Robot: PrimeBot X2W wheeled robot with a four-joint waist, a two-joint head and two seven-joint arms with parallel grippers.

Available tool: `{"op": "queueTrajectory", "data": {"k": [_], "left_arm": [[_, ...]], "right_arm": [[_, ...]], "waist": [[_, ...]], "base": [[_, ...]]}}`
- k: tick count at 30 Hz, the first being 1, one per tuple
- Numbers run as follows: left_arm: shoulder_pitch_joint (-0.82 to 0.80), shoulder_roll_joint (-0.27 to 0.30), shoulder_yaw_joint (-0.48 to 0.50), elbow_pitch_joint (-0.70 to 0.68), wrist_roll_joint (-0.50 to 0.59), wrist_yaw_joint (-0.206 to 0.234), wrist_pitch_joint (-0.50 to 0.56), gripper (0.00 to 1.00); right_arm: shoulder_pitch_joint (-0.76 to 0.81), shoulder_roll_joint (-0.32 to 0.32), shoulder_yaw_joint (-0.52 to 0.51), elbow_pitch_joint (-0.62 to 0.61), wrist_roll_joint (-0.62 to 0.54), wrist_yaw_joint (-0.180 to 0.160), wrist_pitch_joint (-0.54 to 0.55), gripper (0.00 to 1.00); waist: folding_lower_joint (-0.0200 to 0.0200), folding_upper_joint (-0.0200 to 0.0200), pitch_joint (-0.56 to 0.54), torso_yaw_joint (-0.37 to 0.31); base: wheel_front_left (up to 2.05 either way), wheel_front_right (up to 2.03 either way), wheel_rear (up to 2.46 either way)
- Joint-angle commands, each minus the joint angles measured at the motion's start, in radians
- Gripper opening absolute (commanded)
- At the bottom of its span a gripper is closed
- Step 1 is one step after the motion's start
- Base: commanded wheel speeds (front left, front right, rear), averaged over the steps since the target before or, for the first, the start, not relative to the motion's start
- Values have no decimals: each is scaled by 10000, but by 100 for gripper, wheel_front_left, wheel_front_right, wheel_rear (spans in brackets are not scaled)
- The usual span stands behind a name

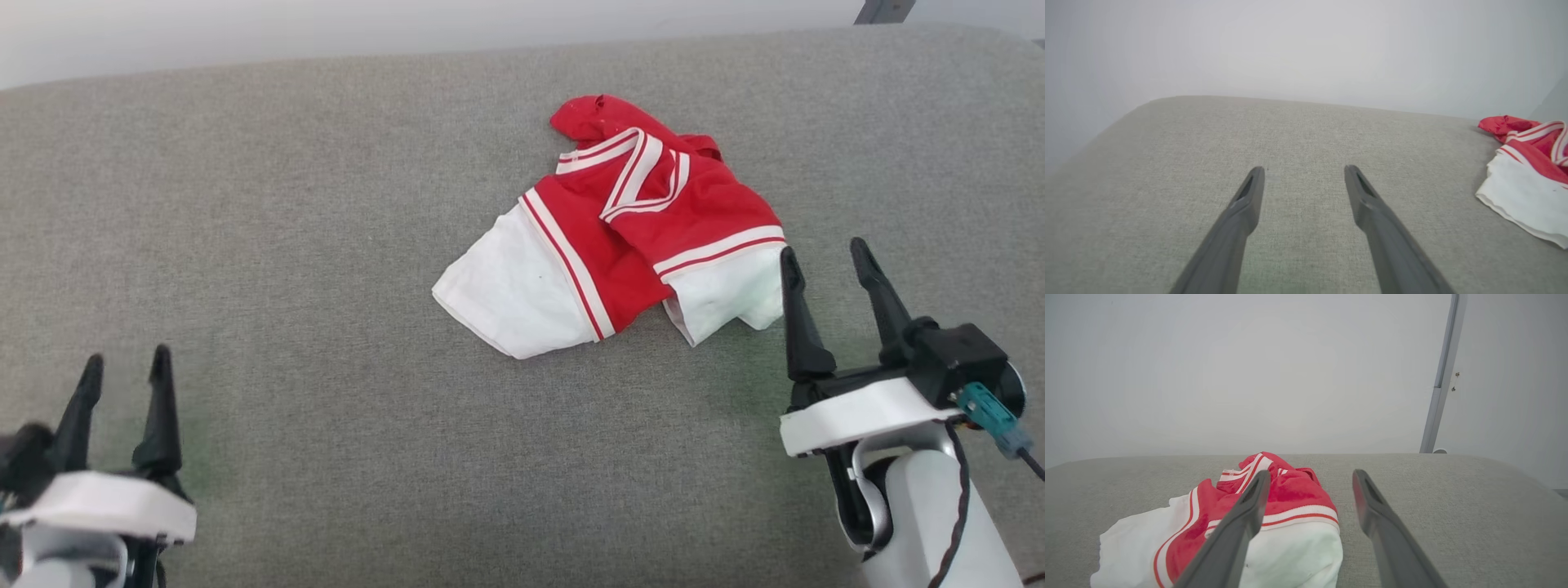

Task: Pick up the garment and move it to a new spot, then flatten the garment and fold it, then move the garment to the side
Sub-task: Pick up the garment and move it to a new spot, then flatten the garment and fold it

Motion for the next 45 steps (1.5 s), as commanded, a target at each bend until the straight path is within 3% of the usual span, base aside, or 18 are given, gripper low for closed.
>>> {"op": "queueTrajectory", "data": {"k": [1,10,17,22,27,32,36,41,45], "left_arm": [[418,-336,596,-482,645,-148,-51,100],[1462,-1421,2059,-1965,2022,-366,-50,100],[1756,-1469,1914,-1954,2130,-371,-52,100],[1786,-1565,1939,-1959,2111,-372,-52,100],[1696,-1669,1777,-2033,2060,-368,-51,100],[1491,-1825,1573,-1993,1938,-361,-51,100],[1295,-1955,1349,-1982,1773,-361,-53,100],[1030,-2065,1099,-1905,1591,-362,-53,100],[833,-2069,1041,-1860,1511,-362,-51,100]], "right_arm": [[183,-6,-78,-102,-49,-3,-49,100],[446,-7,-204,-388,-122,-3,-47,100],[548,-6,-115,-366,-133,-3,-47,100],[525,-109,622,144,-1047,-3,102,100],[93,-1346,2720,266,-1598,-6,1869,100],[-443,-2890,4445,-542,-1030,-6,4377,100],[-888,-3725,5185,-1318,-432,-6,6000,100],[-1272,-4047,5223,-1884,-387,-6,7045,100],[-1262,-3898,4960,-2106,-720,-6,7504,100]], "waist": [[0,0,-93,-23],[0,0,-261,-129],[0,0,-405,-208],[0,0,-454,-263],[0,0,-342,-200],[0,0,-111,-22],[0,0,219,187],[0,0,641,470],[0,0,913,620]], "base": [[0,0,0],[0,0,0],[0,0,0],[0,0,0],[0,0,0],[0,0,0],[0,0,0],[0,0,0],[0,0,0]]}}
